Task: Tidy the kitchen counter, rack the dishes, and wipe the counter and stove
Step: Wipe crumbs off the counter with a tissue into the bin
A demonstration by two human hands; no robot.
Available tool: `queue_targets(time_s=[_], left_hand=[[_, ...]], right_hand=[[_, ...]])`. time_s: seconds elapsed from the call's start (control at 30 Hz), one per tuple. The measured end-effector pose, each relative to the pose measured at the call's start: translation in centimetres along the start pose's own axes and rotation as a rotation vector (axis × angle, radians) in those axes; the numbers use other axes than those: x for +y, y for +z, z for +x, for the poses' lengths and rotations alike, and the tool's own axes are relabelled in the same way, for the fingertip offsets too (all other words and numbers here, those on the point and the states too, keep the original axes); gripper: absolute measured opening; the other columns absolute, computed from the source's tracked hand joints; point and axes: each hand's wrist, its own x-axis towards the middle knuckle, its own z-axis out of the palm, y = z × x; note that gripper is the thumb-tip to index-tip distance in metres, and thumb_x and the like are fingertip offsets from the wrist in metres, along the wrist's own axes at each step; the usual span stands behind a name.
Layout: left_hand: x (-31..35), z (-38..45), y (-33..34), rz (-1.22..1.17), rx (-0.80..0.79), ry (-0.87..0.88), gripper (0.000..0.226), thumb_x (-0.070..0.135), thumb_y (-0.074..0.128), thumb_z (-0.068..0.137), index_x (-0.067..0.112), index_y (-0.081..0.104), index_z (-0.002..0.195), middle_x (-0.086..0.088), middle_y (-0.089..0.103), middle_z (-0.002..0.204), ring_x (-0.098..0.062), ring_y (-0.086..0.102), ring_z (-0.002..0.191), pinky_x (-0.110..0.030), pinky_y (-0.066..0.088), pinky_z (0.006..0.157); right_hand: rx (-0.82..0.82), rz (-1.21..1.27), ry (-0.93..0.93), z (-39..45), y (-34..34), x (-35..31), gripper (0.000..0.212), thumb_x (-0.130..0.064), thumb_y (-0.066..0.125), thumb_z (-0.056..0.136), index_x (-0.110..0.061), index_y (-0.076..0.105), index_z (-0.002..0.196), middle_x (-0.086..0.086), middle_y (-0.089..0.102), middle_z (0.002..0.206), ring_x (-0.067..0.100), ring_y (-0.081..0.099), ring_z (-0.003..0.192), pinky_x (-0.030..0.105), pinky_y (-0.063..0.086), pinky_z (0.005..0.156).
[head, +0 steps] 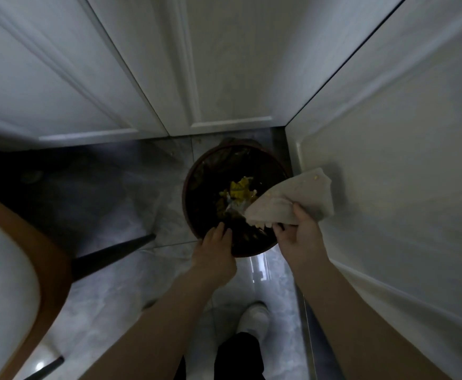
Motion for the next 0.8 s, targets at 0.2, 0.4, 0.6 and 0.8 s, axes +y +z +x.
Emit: queue_targets(time_s=[0.2,0.4,0.6,0.8], left_hand=[[2.3,-0.9,-0.5,-0.288,0.362,0.360,0.083,0.002,0.050,0.083,0.022,0.004,0.150,0.003,0.003,0.159,-0.015,0.011,0.145,-0.036,0.020,0.118],[1.3,-0.2,0.7,0.032,0.227,0.294,0.086,0.009,0.045,0.087,0.029,-0.013,0.148,0.009,-0.015,0.158,-0.010,0.002,0.146,-0.033,0.014,0.119],[-2.9,-0.3,1.8,0.110,0.072,0.065,0.053,0.023,0.044,0.094,0.018,0.031,0.145,-0.002,0.020,0.156,-0.020,0.021,0.142,-0.031,0.019,0.114],[1.3,1.4,0.1,-1.217,0.184,-0.238,0.037,0.018,0.070,0.084,0.014,0.060,0.119,0.002,0.065,0.103,-0.017,0.064,0.099,-0.030,0.053,0.088]], right_hand=[[-0.029,-0.045,0.015,0.1,0.5,0.0,0.052,-0.028,0.058,0.092,-0.009,0.041,0.137,0.009,0.056,0.131,0.022,0.058,0.112,0.034,0.052,0.086],[0.036,0.101,0.050,0.4,0.5,0.2,0.043,-0.020,0.053,0.095,-0.010,0.044,0.136,0.011,0.054,0.131,0.024,0.058,0.107,0.037,0.052,0.078],[0.053,0.196,0.034,0.8,-0.1,0.2,0.037,-0.012,0.051,0.096,-0.013,0.046,0.132,0.009,0.057,0.127,0.023,0.060,0.101,0.039,0.053,0.072],[0.026,0.179,0.051,0.4,0.0,1.5,0.028,-0.013,0.050,0.096,-0.013,0.053,0.124,0.007,0.063,0.110,0.022,0.062,0.099,0.039,0.053,0.077]])
